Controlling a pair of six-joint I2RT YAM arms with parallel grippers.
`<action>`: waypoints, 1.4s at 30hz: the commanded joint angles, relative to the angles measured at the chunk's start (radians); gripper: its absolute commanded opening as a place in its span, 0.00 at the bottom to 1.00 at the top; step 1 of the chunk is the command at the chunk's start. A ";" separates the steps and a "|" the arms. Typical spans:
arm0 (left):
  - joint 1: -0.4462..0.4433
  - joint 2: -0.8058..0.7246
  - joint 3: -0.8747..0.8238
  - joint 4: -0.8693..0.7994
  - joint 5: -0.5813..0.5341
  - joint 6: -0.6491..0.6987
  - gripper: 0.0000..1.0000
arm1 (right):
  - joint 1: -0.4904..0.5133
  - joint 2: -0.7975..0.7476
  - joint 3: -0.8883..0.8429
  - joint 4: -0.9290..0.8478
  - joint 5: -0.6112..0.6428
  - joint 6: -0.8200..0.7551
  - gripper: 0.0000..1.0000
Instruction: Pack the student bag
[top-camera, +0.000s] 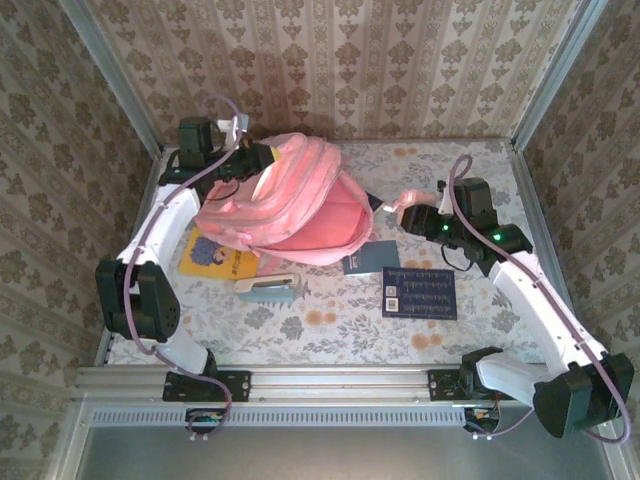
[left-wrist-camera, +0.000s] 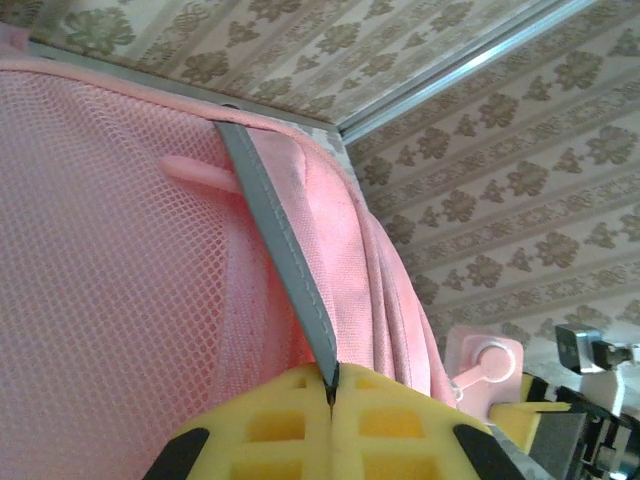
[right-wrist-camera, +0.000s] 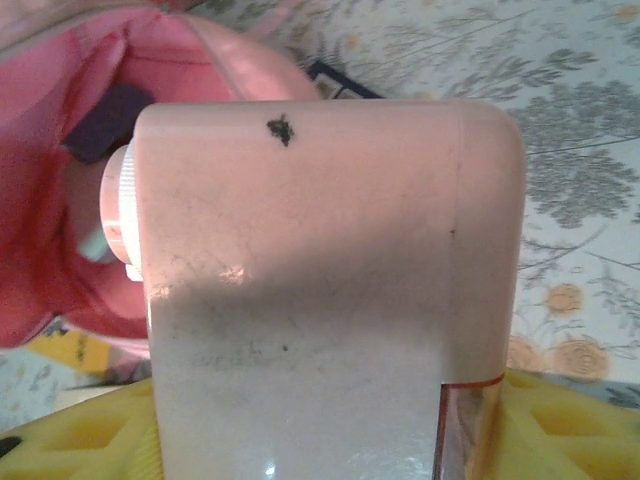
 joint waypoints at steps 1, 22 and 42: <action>-0.008 -0.058 0.138 0.016 0.139 0.037 0.00 | 0.033 -0.018 -0.006 0.066 -0.108 -0.012 0.58; -0.008 -0.074 0.079 0.275 0.313 -0.135 0.00 | 0.250 0.400 0.186 0.313 -0.263 0.118 0.62; -0.053 -0.039 0.057 0.361 0.331 -0.160 0.00 | 0.340 0.959 0.574 0.665 0.022 0.597 0.71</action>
